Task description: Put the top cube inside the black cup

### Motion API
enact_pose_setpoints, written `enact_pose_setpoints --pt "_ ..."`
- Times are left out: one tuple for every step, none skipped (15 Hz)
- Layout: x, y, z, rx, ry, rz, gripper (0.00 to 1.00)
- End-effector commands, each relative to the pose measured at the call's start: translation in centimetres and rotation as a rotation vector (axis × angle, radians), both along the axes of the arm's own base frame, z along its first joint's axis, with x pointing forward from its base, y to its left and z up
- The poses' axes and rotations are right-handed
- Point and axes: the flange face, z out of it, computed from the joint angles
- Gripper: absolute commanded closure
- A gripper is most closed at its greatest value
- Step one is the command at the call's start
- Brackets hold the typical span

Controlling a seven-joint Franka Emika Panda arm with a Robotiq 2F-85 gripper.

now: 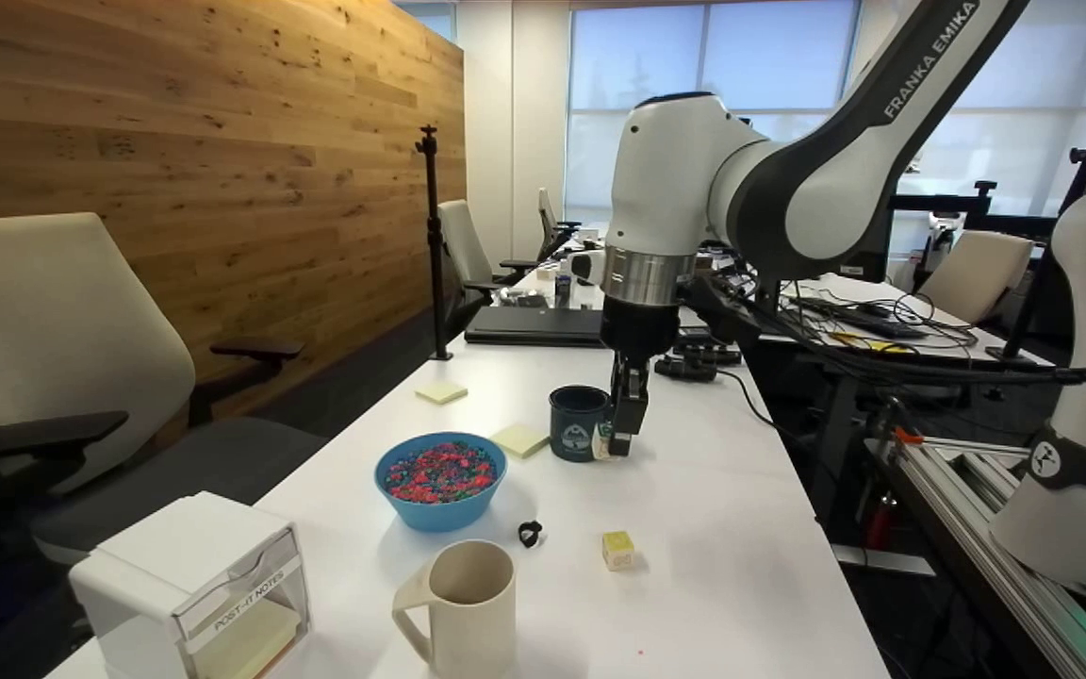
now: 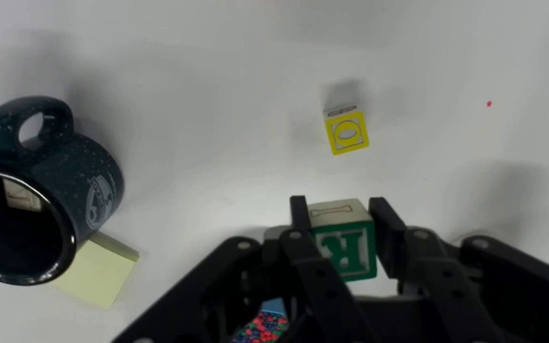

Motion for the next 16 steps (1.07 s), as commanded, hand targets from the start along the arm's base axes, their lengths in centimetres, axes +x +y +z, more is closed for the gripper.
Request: enact_pose_setpoints --pt "-2.4 -2.2 1.0 0.004 -0.021 -0.199 0.89" --pt "-2.7 -3.2 0.8 0.003 -0.020 -0.254 0.89" --pt "-3.2 -4.1 0.9 0.003 -0.021 -0.309 0.89" --pt "-3.5 -5.4 0.3 0.009 -0.016 -0.366 0.89" --pt "-3.9 -6.7 0.4 0.010 -0.018 -0.423 0.89" --pt "-4.0 -7.9 0.1 0.017 -0.020 -0.478 0.89" --pt "-4.1 -9.1 -0.1 0.016 -0.026 -0.531 0.89" --pt "-4.2 -10.0 -0.1 0.021 -0.032 -0.566 0.89" --pt "-4.0 -10.7 -0.3 0.022 -0.037 -0.590 0.89" --pt "-3.7 -11.0 -0.5 0.019 -0.045 -0.600 0.89" --pt "-3.4 -11.0 -0.4 0.013 -0.049 -0.604 0.89" --pt "-3.1 -10.9 -0.6 0.011 -0.056 -0.602 0.89" --pt "-2.8 -10.5 -0.4 0.008 -0.059 -0.599 0.89" --pt "-2.5 -10.0 -0.4 0.005 -0.065 -0.591 0.89" --pt "-2.2 -9.6 -0.4 0.004 -0.067 -0.587 0.89" --pt "-1.9 -9.3 -0.4 0.004 -0.069 -0.584 0.89"
